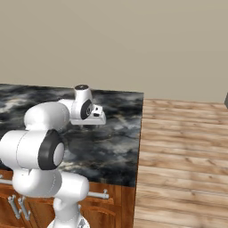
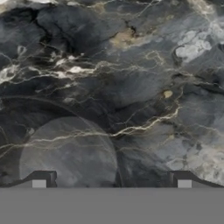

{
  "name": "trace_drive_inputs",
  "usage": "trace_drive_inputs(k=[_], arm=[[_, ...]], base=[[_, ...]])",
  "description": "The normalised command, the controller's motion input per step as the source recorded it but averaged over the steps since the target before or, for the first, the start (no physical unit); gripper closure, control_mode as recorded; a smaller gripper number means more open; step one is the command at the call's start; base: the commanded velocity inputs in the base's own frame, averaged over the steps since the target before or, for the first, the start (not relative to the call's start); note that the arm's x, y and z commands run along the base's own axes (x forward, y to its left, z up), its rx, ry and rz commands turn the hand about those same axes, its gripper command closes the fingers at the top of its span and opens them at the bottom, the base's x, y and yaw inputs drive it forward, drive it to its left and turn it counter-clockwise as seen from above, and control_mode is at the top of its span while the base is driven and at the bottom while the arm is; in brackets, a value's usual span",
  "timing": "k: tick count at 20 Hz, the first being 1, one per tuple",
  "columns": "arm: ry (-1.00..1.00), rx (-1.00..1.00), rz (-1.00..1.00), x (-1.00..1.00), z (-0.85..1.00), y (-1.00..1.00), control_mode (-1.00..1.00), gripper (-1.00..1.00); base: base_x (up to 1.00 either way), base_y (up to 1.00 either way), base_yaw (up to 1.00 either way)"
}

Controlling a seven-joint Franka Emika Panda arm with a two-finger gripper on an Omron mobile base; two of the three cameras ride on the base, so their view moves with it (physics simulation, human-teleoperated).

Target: Pick the jar and kettle and place them in the sink. Then turn on the water.

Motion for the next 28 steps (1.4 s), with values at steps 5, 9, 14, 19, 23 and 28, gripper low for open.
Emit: trace_drive_inputs(k=[5, 9, 14, 19, 23, 28], arm=[[0.00, 0.00, 0.00, 0.02, -0.13, 0.00, -1.00, -1.00], [0.00, 0.00, 0.00, 0.01, -0.10, 0.00, -1.00, -1.00], [0.00, 0.00, 0.00, 0.00, -0.07, 0.00, -1.00, -1.00], [0.00, 0.00, 0.00, 0.00, -0.07, 0.00, -1.00, -1.00], [0.00, 0.00, 0.00, 0.04, -0.09, 0.00, -1.00, -1.00], [0.00, 0.00, 0.00, 0.04, -0.08, 0.00, -1.00, -1.00]], base=[[0.00, 0.00, 0.00], [0.00, 0.00, 0.00], [0.00, 0.00, 0.00], [0.00, 0.00, 0.00], [0.00, 0.00, 0.00], [0.00, 0.00, 0.00]])
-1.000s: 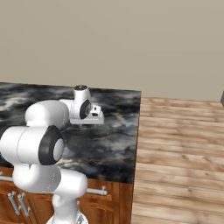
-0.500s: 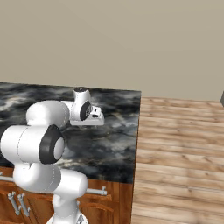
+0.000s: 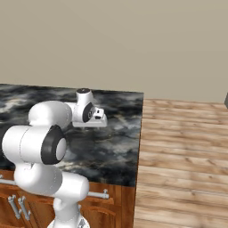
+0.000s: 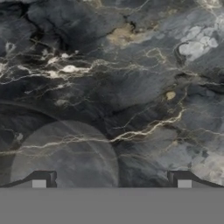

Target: Pick the jar and kettle and place them in the sink. Then turn on the water.

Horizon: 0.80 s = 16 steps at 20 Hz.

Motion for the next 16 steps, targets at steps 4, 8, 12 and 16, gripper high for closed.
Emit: trace_drive_inputs(k=[4, 8, 12, 16], arm=[[0.00, 0.00, 0.00, 0.02, -0.14, 0.00, -1.00, -1.00], [0.00, 0.00, 0.00, 0.00, -0.20, 0.00, -1.00, -1.00], [0.00, 0.00, 0.00, 0.00, -0.13, 0.00, -1.00, -1.00], [0.00, 0.00, 0.00, 0.00, -0.10, 0.00, -1.00, -1.00]], base=[[0.00, 0.00, 0.00], [0.00, 0.00, 0.00], [0.00, 0.00, 0.00], [0.00, 0.00, 0.00]])
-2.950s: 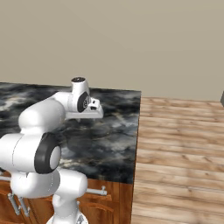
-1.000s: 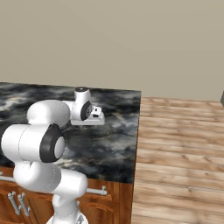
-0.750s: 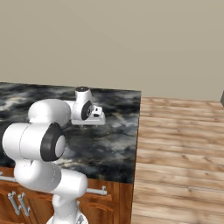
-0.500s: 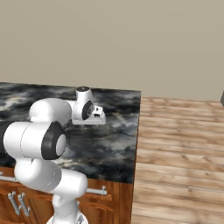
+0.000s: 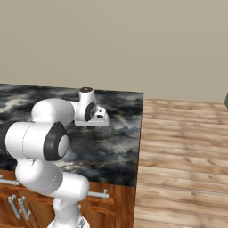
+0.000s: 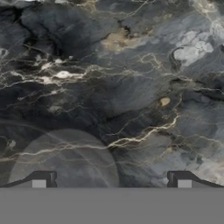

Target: Pick the jar and kettle and place them in the sink. Then turn on the water.

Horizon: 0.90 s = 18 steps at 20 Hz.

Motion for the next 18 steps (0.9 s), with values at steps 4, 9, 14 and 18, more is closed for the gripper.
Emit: trace_drive_inputs(k=[4, 9, 14, 18], arm=[[0.00, 0.00, 0.00, 0.00, -0.15, 0.00, -1.00, -1.00], [0.00, 0.00, 0.00, 0.00, -0.10, 0.01, -1.00, -1.00], [0.00, 0.00, 0.00, 0.00, -0.11, 0.04, -1.00, -1.00], [0.00, 0.00, 0.00, 0.00, -0.18, 0.05, -1.00, -1.00]], base=[[0.00, 0.00, 0.00], [0.00, 0.00, 0.00], [0.00, 0.00, 0.00], [0.00, 0.00, 0.00]])
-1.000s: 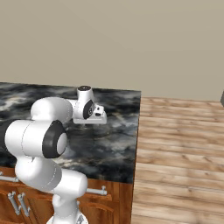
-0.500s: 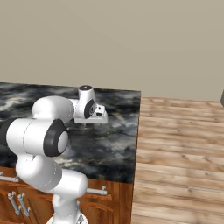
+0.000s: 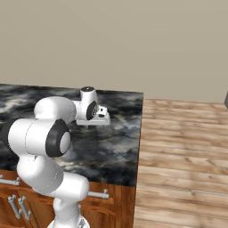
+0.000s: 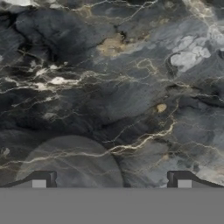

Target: Pick the jar and kettle and place them in the sink. Then turn on the water.

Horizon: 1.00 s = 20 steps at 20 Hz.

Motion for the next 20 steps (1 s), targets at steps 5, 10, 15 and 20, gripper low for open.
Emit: trace_drive_inputs(k=[5, 10, 15, 20], arm=[[0.00, 0.00, 0.00, 0.00, -0.02, 0.03, -1.00, -1.00], [0.00, 0.00, 0.00, 0.00, 0.00, 0.00, -1.00, -1.00], [0.00, 0.00, 0.00, 0.00, 0.00, 0.00, -1.00, -1.00], [0.00, 0.00, 0.00, 0.00, 0.00, 0.00, -1.00, -1.00]], base=[[0.00, 0.00, 0.00], [0.00, 0.00, 0.00], [0.00, 0.00, 0.00], [0.00, 0.00, 0.00]])
